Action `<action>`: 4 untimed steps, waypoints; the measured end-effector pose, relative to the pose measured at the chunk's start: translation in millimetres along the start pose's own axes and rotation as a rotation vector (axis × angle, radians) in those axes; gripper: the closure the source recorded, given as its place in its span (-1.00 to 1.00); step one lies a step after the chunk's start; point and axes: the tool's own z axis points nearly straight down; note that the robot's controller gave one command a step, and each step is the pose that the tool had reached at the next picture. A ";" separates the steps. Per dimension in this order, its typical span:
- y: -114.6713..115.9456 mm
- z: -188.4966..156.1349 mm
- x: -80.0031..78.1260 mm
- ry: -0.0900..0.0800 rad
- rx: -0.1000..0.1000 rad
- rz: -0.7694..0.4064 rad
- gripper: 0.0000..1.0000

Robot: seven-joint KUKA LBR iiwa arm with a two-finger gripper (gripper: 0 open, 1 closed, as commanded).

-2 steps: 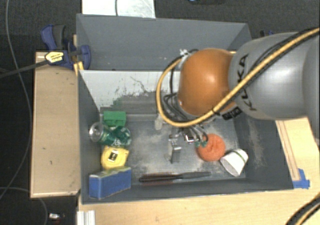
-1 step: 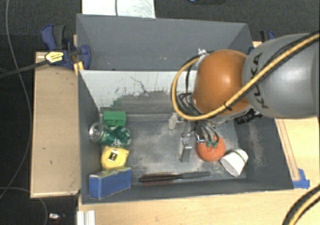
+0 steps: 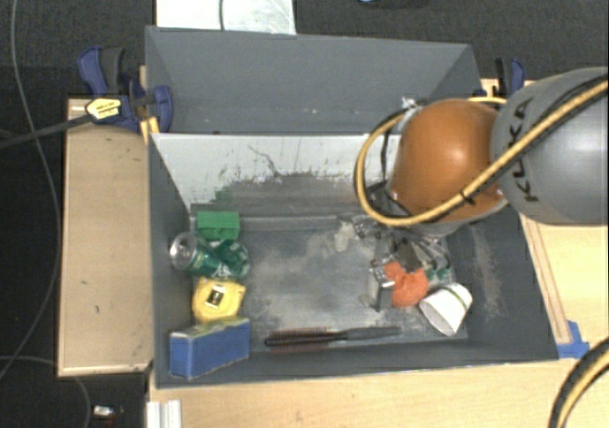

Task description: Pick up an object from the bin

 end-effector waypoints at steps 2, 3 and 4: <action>-90.9 0.3 -16.4 -0.008 0.000 0.052 -1.00; -132.8 36.6 5.4 -0.009 0.002 -0.006 -1.00; -113.0 55.8 34.4 -0.014 0.001 0.181 -1.00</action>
Offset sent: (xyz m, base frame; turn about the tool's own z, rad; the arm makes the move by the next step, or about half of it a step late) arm 0.0473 -0.0934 -0.0007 -0.0799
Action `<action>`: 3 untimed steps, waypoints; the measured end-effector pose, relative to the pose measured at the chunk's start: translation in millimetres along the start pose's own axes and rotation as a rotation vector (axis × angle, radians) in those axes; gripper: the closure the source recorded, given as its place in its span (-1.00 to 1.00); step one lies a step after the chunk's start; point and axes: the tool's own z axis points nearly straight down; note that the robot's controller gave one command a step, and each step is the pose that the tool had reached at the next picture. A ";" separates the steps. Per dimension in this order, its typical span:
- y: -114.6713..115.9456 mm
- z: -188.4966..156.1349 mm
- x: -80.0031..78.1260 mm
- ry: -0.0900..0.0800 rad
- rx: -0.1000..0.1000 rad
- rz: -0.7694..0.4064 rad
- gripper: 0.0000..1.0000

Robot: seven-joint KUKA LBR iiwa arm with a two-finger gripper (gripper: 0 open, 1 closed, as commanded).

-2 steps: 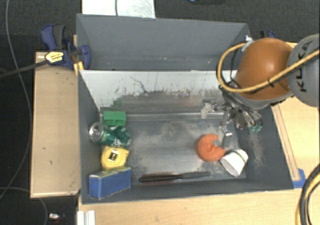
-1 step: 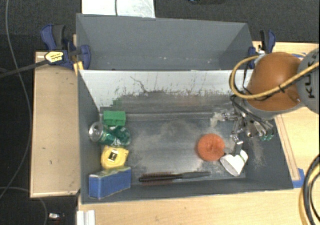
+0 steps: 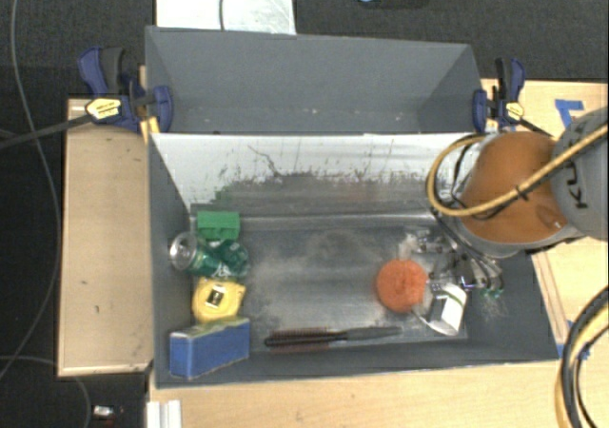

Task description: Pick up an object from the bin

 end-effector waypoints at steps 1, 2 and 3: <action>21.5 19.0 21.2 -0.002 0.001 -0.305 1.00; 21.5 18.9 21.1 -0.002 0.001 -0.302 1.00; 21.5 18.9 21.1 -0.002 0.001 -0.300 1.00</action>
Offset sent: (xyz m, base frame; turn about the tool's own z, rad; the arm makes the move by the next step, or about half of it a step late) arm 0.0000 0.0000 0.0000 0.0000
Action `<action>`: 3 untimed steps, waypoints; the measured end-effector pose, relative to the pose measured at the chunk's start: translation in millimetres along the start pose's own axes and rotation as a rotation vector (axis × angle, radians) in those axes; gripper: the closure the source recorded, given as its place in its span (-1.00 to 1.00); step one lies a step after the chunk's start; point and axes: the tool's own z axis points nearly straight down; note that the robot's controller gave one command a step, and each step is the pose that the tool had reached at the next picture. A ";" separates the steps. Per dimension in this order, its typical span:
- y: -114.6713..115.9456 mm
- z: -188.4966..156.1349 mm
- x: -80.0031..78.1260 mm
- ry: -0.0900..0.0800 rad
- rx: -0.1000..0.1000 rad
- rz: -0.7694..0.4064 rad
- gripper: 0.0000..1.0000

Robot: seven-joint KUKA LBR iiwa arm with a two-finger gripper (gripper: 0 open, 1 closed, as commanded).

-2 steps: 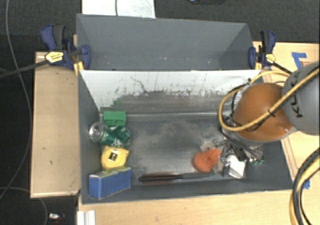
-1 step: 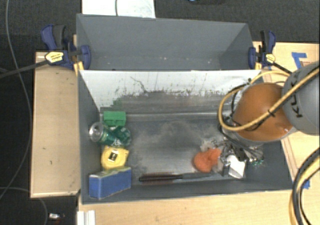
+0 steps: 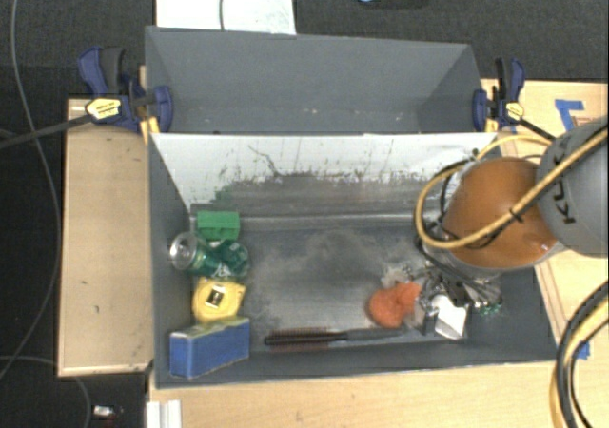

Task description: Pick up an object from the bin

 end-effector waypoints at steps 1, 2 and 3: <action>0.0 0.0 0.0 0.000 0.000 0.000 1.00; -12.4 -27.6 6.0 0.005 -0.005 -0.167 1.00; -11.2 -84.3 8.1 -0.001 -0.001 -0.172 1.00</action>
Offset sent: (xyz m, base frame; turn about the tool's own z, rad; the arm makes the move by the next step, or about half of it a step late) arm 0.0003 -0.0342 0.0608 -0.3072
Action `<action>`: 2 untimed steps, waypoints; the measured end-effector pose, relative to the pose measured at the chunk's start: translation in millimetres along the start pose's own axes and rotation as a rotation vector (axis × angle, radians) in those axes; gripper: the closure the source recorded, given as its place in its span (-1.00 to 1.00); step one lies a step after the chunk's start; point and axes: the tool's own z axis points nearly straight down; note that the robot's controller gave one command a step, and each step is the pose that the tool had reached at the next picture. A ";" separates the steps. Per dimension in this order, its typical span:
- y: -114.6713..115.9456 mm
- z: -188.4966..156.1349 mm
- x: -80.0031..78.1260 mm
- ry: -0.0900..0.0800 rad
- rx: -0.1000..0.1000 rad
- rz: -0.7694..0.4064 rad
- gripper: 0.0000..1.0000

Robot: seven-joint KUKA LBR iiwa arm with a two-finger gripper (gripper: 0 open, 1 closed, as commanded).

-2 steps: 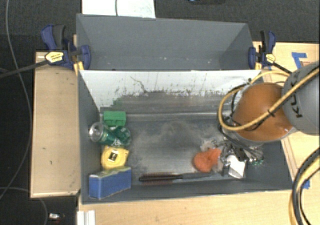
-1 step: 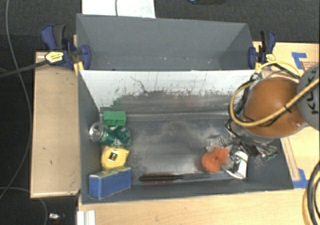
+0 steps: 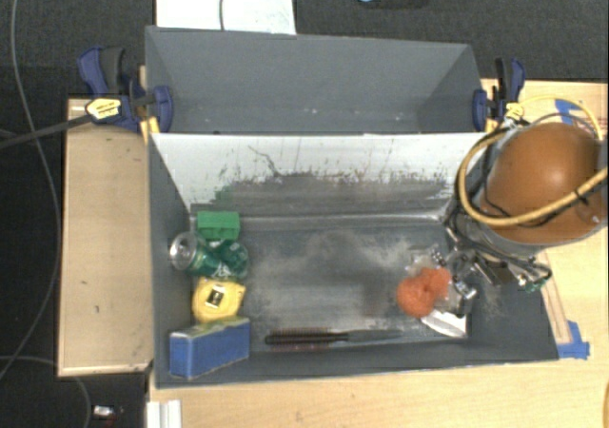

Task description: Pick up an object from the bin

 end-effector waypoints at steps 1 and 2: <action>-10.3 -21.0 5.6 -0.003 0.004 0.057 1.00; -12.3 -65.2 -1.6 -0.004 0.003 -0.040 1.00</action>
Offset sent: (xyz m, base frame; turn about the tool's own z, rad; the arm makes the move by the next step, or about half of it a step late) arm 0.0125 -0.0076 0.1070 0.1528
